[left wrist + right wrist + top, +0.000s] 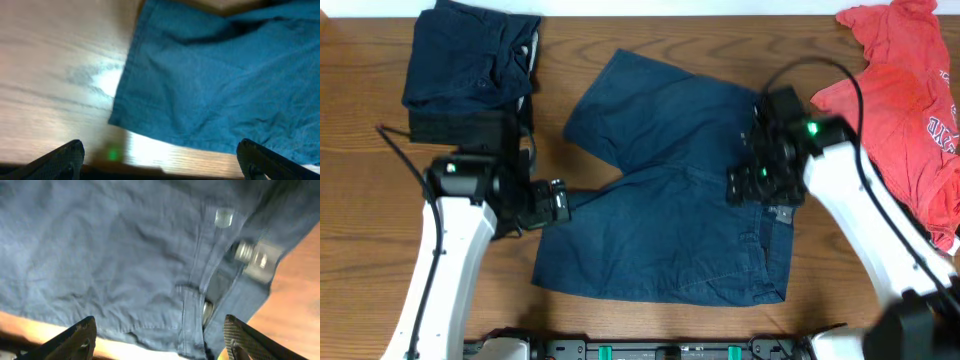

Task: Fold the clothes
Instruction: 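Grasp the bottom hem of the shorts with both grippers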

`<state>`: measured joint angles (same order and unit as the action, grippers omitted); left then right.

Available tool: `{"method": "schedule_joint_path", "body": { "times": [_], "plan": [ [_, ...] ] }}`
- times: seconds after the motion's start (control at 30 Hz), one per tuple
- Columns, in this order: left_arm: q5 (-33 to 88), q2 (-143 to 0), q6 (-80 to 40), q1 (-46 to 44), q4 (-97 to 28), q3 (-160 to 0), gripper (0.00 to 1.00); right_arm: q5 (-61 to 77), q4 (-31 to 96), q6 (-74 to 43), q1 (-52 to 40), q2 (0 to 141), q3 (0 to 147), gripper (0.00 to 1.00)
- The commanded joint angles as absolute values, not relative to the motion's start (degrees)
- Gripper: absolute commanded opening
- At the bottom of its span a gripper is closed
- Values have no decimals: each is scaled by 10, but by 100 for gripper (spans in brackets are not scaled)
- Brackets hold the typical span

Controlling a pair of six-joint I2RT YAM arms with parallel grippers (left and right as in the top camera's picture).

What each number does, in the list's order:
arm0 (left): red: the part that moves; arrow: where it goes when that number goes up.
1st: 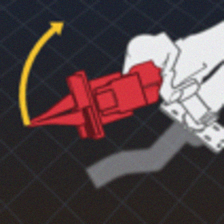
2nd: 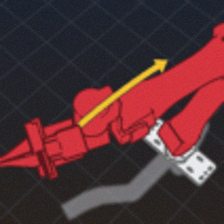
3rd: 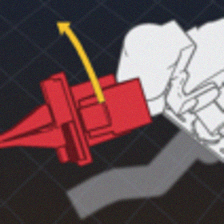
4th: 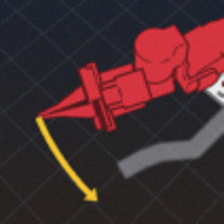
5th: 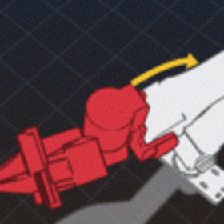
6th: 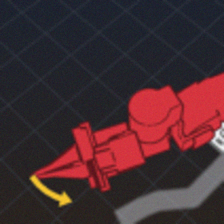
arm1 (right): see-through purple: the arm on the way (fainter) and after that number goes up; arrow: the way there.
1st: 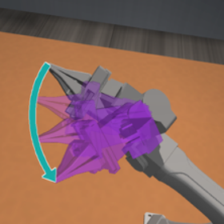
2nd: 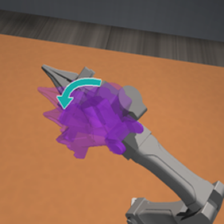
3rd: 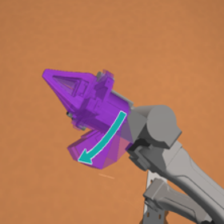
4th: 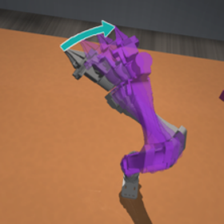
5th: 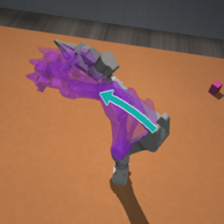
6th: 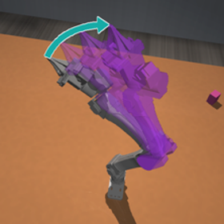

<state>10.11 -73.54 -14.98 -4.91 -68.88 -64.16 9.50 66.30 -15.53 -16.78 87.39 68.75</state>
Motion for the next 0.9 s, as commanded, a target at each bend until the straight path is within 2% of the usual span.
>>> {"method": "schedule_joint_path", "body": {
  "times": [0.0, 0.5, 0.87],
  "plan": [
    [96, -714, -227, -69, -677, -592, 99, 115, 649, -181, -171, 821, 620, 79],
    [98, -700, -323, -74, -566, -387, 99, 105, 600, -260, -230, 785, 482, 76],
    [44, -700, -452, -74, -500, -313, 100, 92, 557, -363, -230, 785, 413, 64]
  ]
}}
